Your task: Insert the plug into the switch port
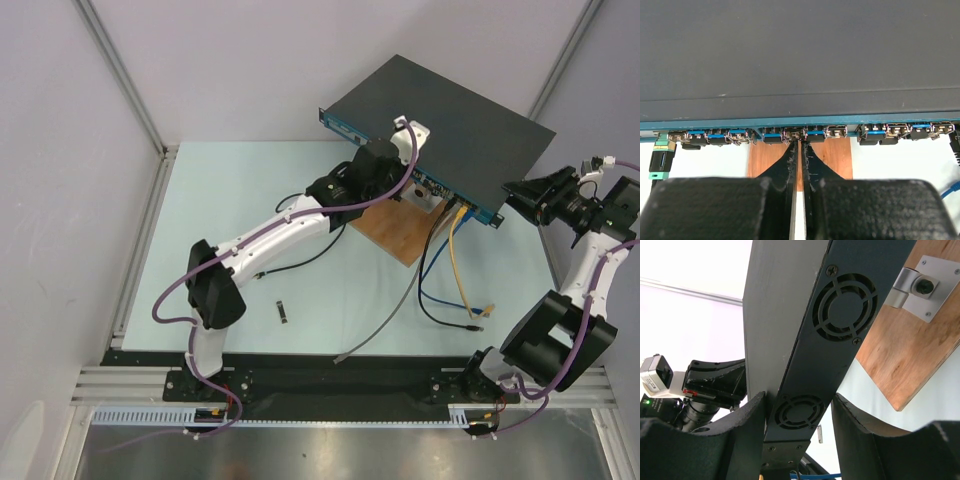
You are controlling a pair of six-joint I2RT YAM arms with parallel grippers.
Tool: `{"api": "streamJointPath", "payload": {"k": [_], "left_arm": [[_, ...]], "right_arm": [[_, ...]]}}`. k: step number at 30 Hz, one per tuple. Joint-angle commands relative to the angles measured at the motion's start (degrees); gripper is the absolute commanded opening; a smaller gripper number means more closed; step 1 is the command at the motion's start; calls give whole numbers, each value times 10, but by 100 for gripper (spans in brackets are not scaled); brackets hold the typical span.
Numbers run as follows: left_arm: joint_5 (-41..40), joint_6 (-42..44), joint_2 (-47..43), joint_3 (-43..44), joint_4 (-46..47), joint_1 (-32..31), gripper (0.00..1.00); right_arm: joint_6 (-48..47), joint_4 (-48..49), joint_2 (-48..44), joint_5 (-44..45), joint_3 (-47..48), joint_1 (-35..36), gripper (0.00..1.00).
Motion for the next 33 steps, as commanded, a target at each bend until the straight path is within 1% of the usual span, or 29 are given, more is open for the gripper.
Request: {"api": "streamJointPath", "payload": {"k": [1, 5, 10, 16, 21, 23, 24, 25, 28, 29, 30, 32, 33], "left_arm": [[-45, 21, 7, 7, 148, 12, 7], [-33, 32, 9, -2, 203, 12, 6], [-7, 48, 3, -36, 285, 13, 6], [12, 38, -3, -52, 303, 21, 8], [33, 33, -16, -62, 300, 28, 10], [56, 35, -41, -82, 289, 31, 11], [66, 35, -50, -107, 285, 34, 12], [95, 35, -67, -123, 283, 36, 13], [146, 42, -128, -197, 283, 48, 23], [184, 49, -142, -214, 278, 52, 28], [197, 57, -170, -238, 270, 56, 31], [211, 68, -193, -258, 239, 60, 38], [223, 73, -202, -269, 224, 64, 39]], "right_arm": [[-52, 0, 20, 24, 2, 26, 0], [-52, -1, 24, 26, 4, 27, 0], [-53, -2, 26, 28, 6, 28, 0], [-54, -2, 29, 28, 9, 29, 0], [-51, -1, 32, 31, 13, 29, 0], [-49, 4, 33, 30, 14, 28, 0], [-44, 7, 33, 32, 16, 28, 0], [-44, 9, 32, 33, 19, 28, 0], [-52, 9, 34, 32, 28, 29, 0], [-57, 5, 39, 32, 31, 29, 0], [-63, -6, 41, 32, 36, 30, 0], [-78, -13, 44, 34, 45, 30, 0], [-83, -18, 47, 34, 47, 30, 0]]}}
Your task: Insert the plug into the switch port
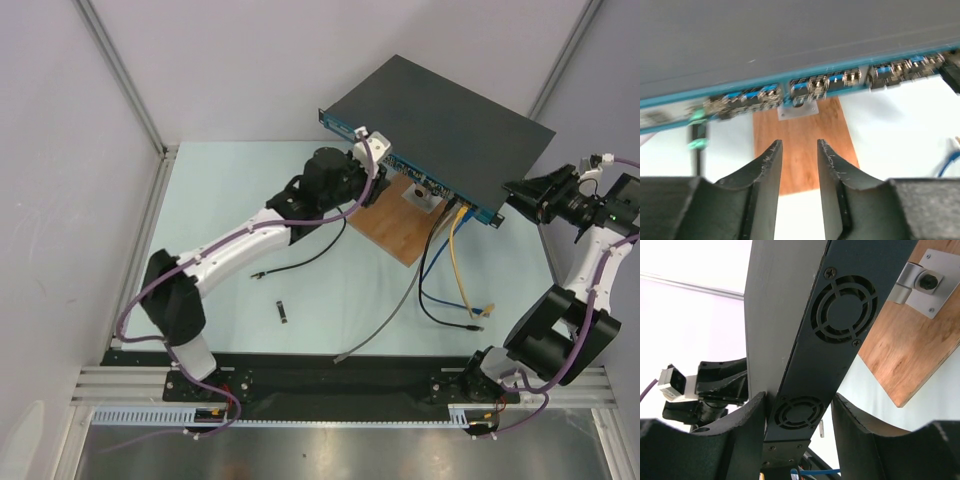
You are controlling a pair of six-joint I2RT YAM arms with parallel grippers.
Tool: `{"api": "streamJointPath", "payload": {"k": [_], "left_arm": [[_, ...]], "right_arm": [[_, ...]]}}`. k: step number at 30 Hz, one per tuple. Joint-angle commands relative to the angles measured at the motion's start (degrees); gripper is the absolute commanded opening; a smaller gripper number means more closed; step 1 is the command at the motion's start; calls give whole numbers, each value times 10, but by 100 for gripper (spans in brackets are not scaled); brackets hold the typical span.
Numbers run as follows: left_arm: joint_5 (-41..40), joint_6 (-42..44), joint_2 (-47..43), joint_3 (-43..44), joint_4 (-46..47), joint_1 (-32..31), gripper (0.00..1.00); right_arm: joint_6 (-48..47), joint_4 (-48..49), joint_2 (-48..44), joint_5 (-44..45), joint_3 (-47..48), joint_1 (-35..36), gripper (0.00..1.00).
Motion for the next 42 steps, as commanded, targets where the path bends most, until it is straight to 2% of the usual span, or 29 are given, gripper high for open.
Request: {"api": "streamJointPath", "payload": {"k": [1, 4, 7, 8, 10, 11, 12, 13, 15, 17, 19, 21, 22, 25, 28, 30, 31, 36, 42], "left_arm": [[72, 30, -88, -21, -8, 12, 40], [108, 48, -118, -39, -80, 27, 45], [189, 72, -144, -72, -128, 55, 51], [211, 80, -167, -83, -136, 71, 54], [265, 123, -186, -117, -168, 85, 57], [272, 139, -203, -125, -184, 88, 59], [275, 153, -209, -137, -200, 94, 60], [299, 186, -215, -141, -240, 97, 61], [329, 231, -234, -158, -290, 108, 63], [354, 322, -248, -173, -366, 109, 66], [364, 427, -275, -205, -445, 109, 68], [367, 494, -302, -250, -508, 109, 69], [367, 576, -310, -265, -531, 109, 69], [349, 717, -327, -325, -594, 109, 70], [314, 812, -330, -379, -605, 109, 69], [311, 846, -330, -410, -593, 120, 69], [321, 905, -327, -417, -598, 128, 68], [364, 1027, -272, -414, -611, 167, 68], [356, 1075, -181, -381, -621, 171, 68]], "right_arm": [[-65, 16, 26, 48, 23, 29, 2], [-77, 9, 27, 53, 28, 29, 10], [-96, -3, 27, 55, 32, 29, 23], [-110, -16, 27, 57, 33, 29, 32], [-130, -31, 26, 60, 44, 28, 42], [-139, -48, 24, 62, 46, 26, 53], [-158, -57, 23, 69, 56, 23, 58], [-165, -63, 21, 70, 59, 21, 67], [-181, -82, 20, 72, 68, 9, 77], [-197, -96, 19, 74, 83, 1, 92], [-221, -121, 19, 74, 103, -13, 100], [-235, -144, 18, 75, 118, -28, 100], [-253, -151, 18, 74, 125, -34, 100], [-283, -186, 23, 81, 172, -50, 100], [-305, -215, 31, 75, 220, -64, 100], [-326, -243, 30, 70, 244, -68, 100], [-338, -256, 28, 70, 251, -68, 100], [-398, -324, 8, 70, 261, -69, 100], [-441, -377, -9, 71, 274, -69, 100]]}}
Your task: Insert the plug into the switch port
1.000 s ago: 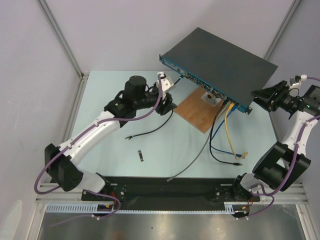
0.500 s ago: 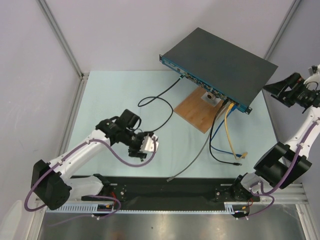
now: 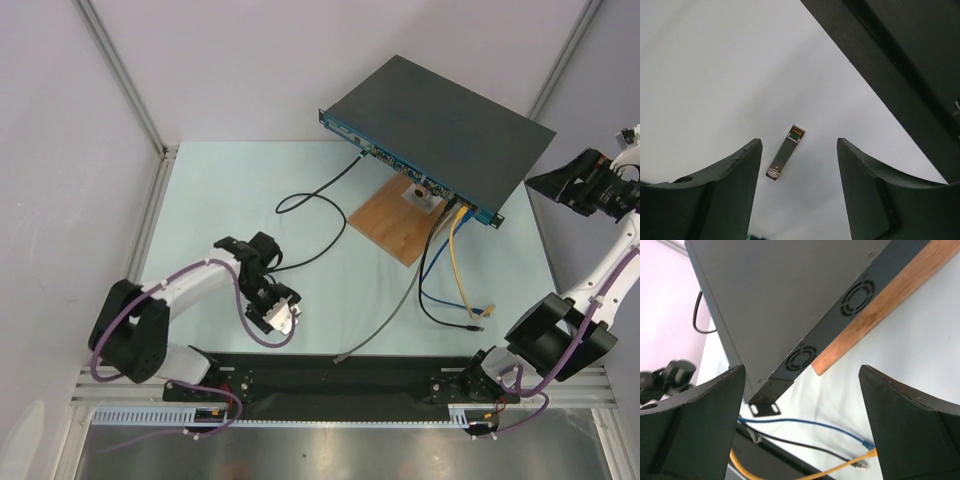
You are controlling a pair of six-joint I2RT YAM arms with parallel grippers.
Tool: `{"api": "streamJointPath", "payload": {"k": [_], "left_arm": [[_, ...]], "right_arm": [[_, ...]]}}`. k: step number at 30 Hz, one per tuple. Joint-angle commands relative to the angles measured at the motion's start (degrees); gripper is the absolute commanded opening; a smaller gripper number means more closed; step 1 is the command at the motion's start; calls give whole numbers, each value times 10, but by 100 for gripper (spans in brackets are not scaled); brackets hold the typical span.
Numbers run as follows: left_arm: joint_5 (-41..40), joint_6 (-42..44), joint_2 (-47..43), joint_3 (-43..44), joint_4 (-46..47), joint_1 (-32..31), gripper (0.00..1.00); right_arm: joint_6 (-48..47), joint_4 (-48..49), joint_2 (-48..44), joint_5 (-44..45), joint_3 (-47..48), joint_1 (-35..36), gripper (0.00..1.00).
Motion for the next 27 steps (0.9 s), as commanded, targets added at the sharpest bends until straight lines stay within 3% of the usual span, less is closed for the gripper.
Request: {"api": "streamJointPath", "payload": {"k": [1, 17, 23, 27], "left_arm": [[34, 91, 34, 34, -14, 5, 66], [-39, 114, 186, 95, -10, 43, 54], [-45, 118, 188, 87, 3, 54, 38], [-29, 90, 168, 82, 22, 44, 21]], "right_arm": [[-47, -55, -26, -7, 38, -1, 100], [-57, -98, -23, -16, 85, -3, 100], [-33, -76, -21, -22, 82, 0, 100], [5, -36, -23, -13, 79, 4, 100]]}}
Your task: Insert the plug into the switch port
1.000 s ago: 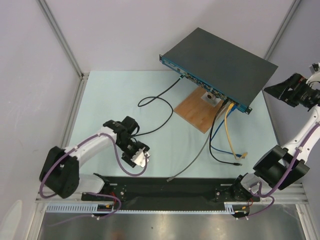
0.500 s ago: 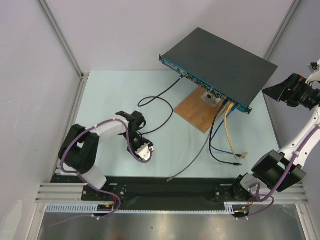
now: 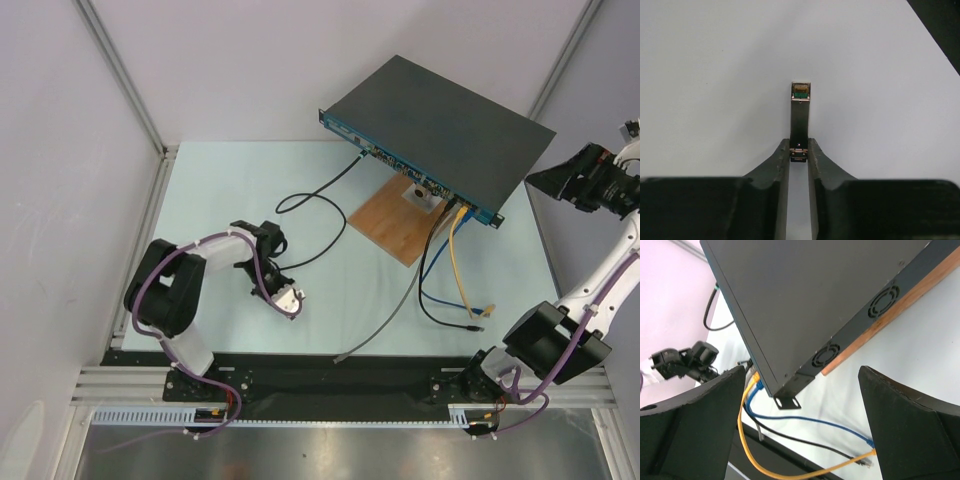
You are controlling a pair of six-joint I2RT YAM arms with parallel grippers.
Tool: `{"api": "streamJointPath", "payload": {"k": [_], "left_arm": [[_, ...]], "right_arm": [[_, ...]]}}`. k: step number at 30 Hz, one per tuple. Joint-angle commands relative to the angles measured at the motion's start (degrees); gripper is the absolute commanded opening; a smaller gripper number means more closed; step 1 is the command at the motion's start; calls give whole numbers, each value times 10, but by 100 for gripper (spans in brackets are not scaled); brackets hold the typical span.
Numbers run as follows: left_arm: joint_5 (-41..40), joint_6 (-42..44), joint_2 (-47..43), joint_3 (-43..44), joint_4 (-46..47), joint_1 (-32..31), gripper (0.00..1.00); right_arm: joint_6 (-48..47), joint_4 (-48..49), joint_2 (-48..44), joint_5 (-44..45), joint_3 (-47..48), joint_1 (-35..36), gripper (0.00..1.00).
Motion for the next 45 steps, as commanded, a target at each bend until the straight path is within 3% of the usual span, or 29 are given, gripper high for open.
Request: {"api": "streamJointPath", "payload": {"k": [1, 4, 7, 12, 13, 14, 16, 18, 20, 23, 28, 32, 41, 45], "left_arm": [[23, -11, -17, 2, 20, -5, 18], [59, -70, -27, 33, 13, -19, 7], [131, -184, -49, 88, 25, -39, 0], [225, -518, -94, 194, 119, -73, 0], [224, -571, -101, 206, 174, -85, 0], [216, -685, -118, 223, 206, -92, 0], [177, -795, -127, 254, 264, -111, 0], [150, -873, -136, 268, 301, -118, 1], [60, -986, -145, 281, 365, -129, 0], [-25, -1062, -152, 291, 414, -141, 0], [-199, -1064, -157, 299, 441, -205, 0], [-281, -1043, -157, 299, 452, -247, 0], [-305, -1053, -152, 306, 472, -263, 0], [-299, -1053, -147, 309, 476, -265, 0]], "right_arm": [[49, 58, -18, -3, 13, 4, 100], [124, 138, -34, 10, -4, 3, 100], [214, 223, -51, 3, -27, 7, 100], [283, 312, -77, 23, -46, 45, 100], [294, 328, -82, 27, -51, 61, 100], [320, 344, -87, 32, -57, 69, 100], [347, 387, -98, 41, -71, 101, 100], [360, 393, -101, 68, -73, 133, 98], [371, 389, -107, 84, -82, 183, 96], [381, 391, -118, 98, -113, 253, 94], [414, 406, -125, 126, -173, 358, 92], [416, 414, -128, 145, -200, 425, 93], [417, 429, -120, 131, -223, 495, 77], [418, 434, -120, 129, -236, 512, 77]]}}
